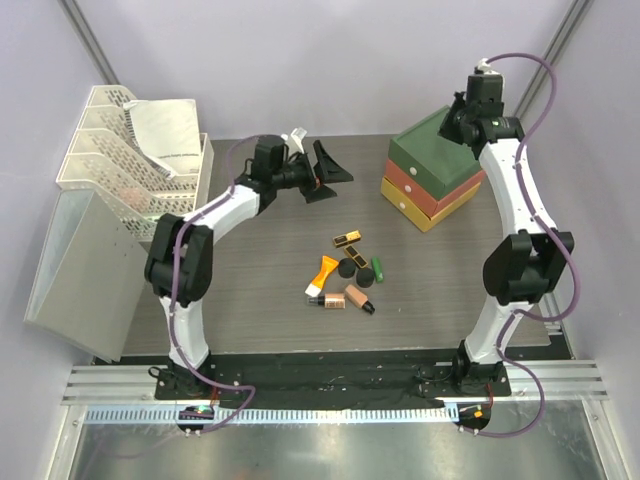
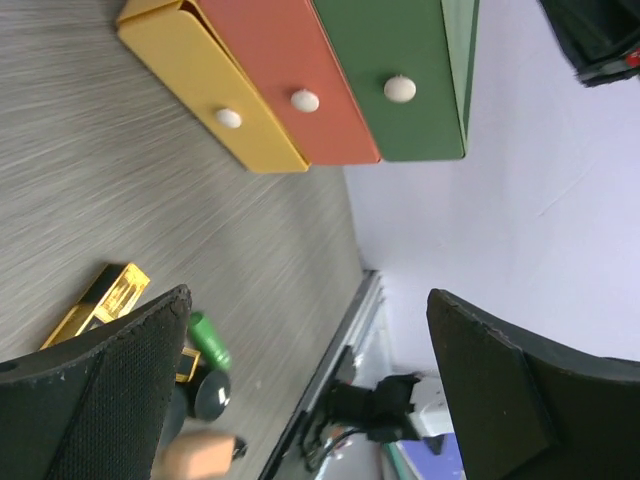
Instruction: Organize the makeup
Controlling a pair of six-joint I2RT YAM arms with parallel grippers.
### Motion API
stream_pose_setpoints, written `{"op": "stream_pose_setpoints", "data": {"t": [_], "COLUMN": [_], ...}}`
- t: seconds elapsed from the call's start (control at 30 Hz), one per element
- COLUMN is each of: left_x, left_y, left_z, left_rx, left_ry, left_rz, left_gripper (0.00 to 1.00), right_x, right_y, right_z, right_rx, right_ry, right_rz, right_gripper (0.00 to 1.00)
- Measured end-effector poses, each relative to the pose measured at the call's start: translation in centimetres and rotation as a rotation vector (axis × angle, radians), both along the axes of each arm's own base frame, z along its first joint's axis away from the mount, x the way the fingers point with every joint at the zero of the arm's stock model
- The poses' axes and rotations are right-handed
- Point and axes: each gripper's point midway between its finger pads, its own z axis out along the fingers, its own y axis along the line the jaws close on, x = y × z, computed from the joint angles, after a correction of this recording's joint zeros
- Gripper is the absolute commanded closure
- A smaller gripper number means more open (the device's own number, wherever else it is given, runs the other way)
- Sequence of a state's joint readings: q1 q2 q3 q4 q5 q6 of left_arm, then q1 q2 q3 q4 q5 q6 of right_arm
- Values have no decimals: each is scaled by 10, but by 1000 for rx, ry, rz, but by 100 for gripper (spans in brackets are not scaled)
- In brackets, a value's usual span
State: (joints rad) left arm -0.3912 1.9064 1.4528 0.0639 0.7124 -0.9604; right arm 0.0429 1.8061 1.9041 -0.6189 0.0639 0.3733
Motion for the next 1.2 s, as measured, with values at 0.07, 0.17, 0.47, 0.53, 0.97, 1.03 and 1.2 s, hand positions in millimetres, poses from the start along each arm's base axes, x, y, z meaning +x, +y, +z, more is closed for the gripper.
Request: {"op": "stream_pose_setpoints", "data": {"t": [0.07,0.17,0.47,0.53,0.97,1.03,1.2], "left_x": [6,19,43,37,24,27,37], "left_y": [-15,-35,-117,-138,-179,-180,-185], "left_z": [-9,-19,26,40,1,-7,-29], "left_rx": [-48,-102,-221,-237,-245,-251,-266], "left_ry": [40,86,0,-24,133,153,204], "left_rz": [-4,-9,-109,-143,-161,-150,-128], "left_gripper": [2,6,23,24,62,65,59], "right_x": [8,11,9,10,17,17,18], "right_y": [3,5,1,1,3,4,5], "right_z": [-14,-37,-53,-53,-54,-54,-53], "right_rx": [8,8,-9,-8,-2,-1,4], "right_ry": [38,101,151,147,115,113,109], "right_rz": [13,19,5,5,11,14,21], "right_gripper": [99,99,99,99,99,99,99]}}
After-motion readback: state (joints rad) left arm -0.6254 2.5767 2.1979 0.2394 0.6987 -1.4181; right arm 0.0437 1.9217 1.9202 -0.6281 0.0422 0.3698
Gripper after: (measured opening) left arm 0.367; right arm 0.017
